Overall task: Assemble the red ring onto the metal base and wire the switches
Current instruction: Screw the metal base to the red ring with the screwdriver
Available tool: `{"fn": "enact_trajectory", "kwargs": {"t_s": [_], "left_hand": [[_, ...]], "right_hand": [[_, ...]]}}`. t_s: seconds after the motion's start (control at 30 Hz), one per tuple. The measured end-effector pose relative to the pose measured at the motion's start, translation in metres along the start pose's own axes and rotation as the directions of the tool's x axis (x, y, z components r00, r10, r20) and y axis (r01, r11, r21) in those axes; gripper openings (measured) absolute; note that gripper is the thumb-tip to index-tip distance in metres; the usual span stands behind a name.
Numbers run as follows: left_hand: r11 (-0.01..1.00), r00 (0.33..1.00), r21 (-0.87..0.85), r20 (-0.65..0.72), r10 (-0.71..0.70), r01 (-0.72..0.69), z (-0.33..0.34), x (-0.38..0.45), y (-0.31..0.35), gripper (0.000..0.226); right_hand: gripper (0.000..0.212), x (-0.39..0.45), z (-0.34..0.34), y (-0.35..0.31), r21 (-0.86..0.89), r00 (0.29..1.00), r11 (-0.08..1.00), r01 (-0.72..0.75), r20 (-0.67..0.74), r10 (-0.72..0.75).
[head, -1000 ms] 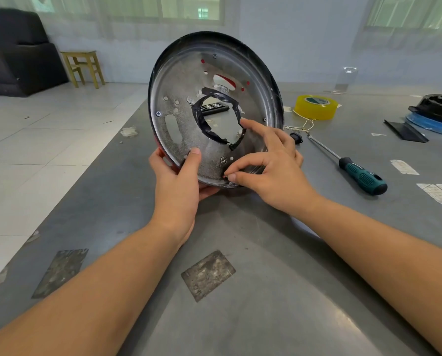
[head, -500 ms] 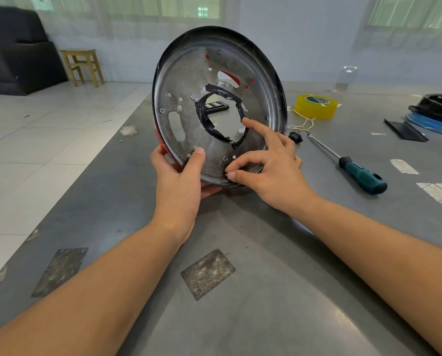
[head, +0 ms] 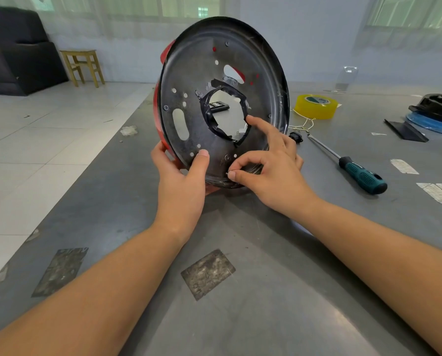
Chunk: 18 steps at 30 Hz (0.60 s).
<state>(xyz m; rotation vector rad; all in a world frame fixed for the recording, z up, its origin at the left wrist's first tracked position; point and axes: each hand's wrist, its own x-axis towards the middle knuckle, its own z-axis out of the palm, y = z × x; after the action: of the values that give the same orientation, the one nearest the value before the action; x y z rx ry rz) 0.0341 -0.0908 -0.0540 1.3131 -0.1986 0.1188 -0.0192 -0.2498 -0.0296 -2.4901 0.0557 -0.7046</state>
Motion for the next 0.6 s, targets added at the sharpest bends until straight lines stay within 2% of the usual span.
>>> {"fn": "enact_trajectory", "kwargs": {"t_s": [0.37, 0.6], "left_hand": [[0.990, 0.996, 0.108, 0.031, 0.086, -0.089, -0.0005, -0.0006, -0.0041, 0.068], [0.989, 0.994, 0.100, 0.030, 0.106, -0.108, 0.0002, -0.0023, -0.0037, 0.067]], "right_hand": [[0.005, -0.0041, 0.0038, -0.0057, -0.058, 0.996, 0.995, -0.076, -0.056, 0.073], [0.006, -0.0063, 0.0066, -0.0063, -0.049, 0.986, 0.986, -0.157, -0.062, 0.153]]}}
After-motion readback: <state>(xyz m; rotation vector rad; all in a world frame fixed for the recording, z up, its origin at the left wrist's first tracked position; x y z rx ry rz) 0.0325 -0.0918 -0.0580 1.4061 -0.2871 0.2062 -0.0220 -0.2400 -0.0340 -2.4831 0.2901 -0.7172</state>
